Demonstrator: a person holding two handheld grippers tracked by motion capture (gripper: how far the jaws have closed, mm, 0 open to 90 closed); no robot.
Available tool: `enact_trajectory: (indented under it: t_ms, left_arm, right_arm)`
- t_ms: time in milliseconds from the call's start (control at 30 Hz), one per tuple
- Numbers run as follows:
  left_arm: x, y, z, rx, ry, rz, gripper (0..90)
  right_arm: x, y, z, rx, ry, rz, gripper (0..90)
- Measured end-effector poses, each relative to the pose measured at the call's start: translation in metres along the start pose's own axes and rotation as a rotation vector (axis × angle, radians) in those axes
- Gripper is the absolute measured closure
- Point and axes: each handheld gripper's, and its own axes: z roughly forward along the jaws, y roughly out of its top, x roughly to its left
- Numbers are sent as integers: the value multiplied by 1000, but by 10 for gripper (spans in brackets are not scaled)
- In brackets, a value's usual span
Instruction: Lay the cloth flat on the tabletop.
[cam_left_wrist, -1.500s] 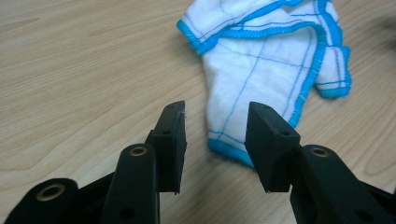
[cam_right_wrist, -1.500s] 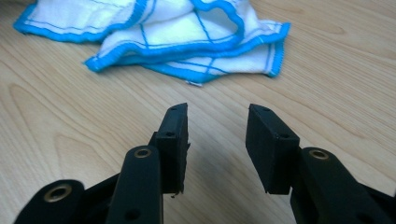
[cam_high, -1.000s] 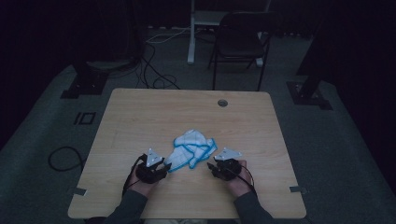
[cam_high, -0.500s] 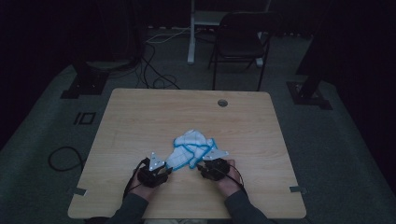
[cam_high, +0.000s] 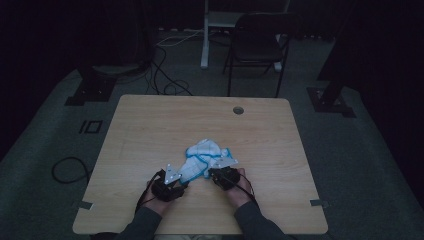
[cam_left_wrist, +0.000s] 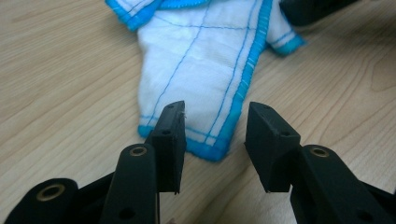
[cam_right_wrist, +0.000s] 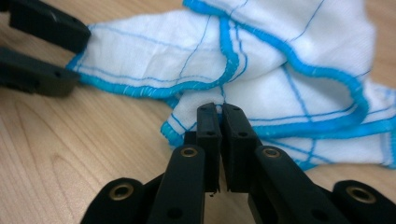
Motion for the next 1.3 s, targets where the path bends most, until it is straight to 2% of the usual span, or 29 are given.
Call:
enact_trajectory:
  t_ms: [233,400,500,533,567,667,733,800,933,1133,1300]
  left_arm:
    - [-8,14,11,-11,42,73,559]
    - [-15,25,19,-38,58,119,539]
    - [-20,31,24,-34,76,152,532]
    - [-21,32,26,-33,86,154,543]
    - [-20,33,27,-27,96,154,602]
    - [-14,37,24,-34,94,109,773]
    - [-8,40,19,-50,88,77,839]
    - [0,43,13,-67,90,55,853]
    - [19,47,1,-103,87,-16,854]
    - [43,46,-10,-122,105,-104,844]
    - [57,43,-15,-126,106,-161,847]
  right_arm:
    - [-4,11,-10,-38,-16,-29,878]
    - [-5,14,-10,-43,-17,-26,878]
    - [-5,15,-11,-46,-16,-24,878]
    - [-5,15,-11,-48,-16,-21,878]
    - [-6,15,-11,-48,-16,-21,878]
    - [-8,15,-12,-49,-22,-22,878]
    - [-10,14,-14,-52,-28,-16,878]
    - [-14,13,-16,-52,-32,-8,878]
    - [-23,11,-21,-58,-55,10,878]
    - [-41,15,-33,-71,-104,17,878]
    - [-60,19,-44,-84,-146,37,878]
